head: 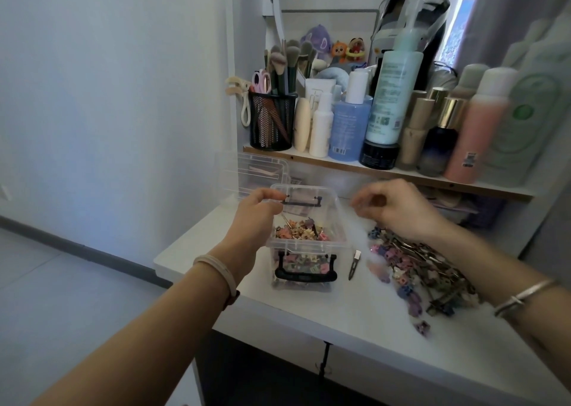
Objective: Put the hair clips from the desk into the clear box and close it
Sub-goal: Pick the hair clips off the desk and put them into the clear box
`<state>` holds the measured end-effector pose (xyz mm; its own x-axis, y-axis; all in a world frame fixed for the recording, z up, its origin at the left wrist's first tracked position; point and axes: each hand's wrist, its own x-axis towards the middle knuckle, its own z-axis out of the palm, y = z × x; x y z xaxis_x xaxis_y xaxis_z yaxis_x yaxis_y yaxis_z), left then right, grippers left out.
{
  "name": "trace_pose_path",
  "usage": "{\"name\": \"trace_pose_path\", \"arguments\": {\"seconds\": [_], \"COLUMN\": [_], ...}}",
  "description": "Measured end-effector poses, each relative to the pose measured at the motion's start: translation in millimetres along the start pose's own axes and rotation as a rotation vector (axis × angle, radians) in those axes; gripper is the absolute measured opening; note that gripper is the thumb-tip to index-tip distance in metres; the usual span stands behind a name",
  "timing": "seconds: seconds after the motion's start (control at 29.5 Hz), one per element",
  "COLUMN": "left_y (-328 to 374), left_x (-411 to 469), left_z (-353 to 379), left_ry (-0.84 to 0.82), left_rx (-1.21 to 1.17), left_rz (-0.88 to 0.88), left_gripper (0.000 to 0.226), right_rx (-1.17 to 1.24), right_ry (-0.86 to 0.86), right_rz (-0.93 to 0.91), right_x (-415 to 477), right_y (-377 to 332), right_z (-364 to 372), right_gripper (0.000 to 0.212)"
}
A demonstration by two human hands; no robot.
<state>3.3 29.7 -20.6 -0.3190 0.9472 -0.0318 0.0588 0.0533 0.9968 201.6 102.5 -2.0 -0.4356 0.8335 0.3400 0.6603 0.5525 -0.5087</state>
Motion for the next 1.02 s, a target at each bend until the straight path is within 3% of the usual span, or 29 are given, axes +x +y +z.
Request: {"name": "trace_pose_path", "arguments": {"seconds": [0.1, 0.24, 0.37, 0.51, 0.58, 0.64, 0.74, 0.85, 0.95, 1.02], "left_y": [0, 1, 1, 1, 2, 1, 2, 2, 2, 3], "left_x": [0, -1, -1, -1, -2, -2, -2, -2, -2, -2], "left_z": [2, 3, 3, 4, 4, 3, 2, 2, 4, 5], "left_ry": [-0.005, -0.011, -0.015, -0.017, -0.021, -0.023, -0.023, -0.016, -0.012, -0.015], "left_rx": [-0.002, -0.002, 0.006, 0.013, 0.015, 0.015, 0.020, 0.023, 0.033, 0.036], "left_rz": [0.000, -0.002, -0.006, -0.001, -0.003, -0.004, -0.004, 0.001, -0.001, -0.005], "left_gripper": [0.027, 0.027, 0.027, 0.027, 0.027, 0.027, 0.027, 0.027, 0.027, 0.027], "right_rx": [0.150, 0.063, -0.089, -0.224, -0.337, -0.365, -0.219, 0.185, 0.606, 0.595], "right_ry": [-0.004, -0.138, 0.014, -0.471, -0.523, -0.462, -0.295, -0.110, -0.101, -0.180], "right_rz": [-0.061, -0.100, 0.030, 0.145, 0.124, 0.090, 0.110, 0.185, 0.191, 0.140], "right_x": [1, 2, 0, -10, -13, -11, -4, 1, 0, -1], "right_y": [-23, -40, -25, -2, 5, 6, 4, -6, -22, -33], "right_z": [-1, 4, 5, 18, 26, 26, 12, -12, -23, -18], "right_gripper": [0.020, 0.034, 0.023, 0.024, 0.024, 0.021, 0.016, 0.020, 0.026, 0.023]}}
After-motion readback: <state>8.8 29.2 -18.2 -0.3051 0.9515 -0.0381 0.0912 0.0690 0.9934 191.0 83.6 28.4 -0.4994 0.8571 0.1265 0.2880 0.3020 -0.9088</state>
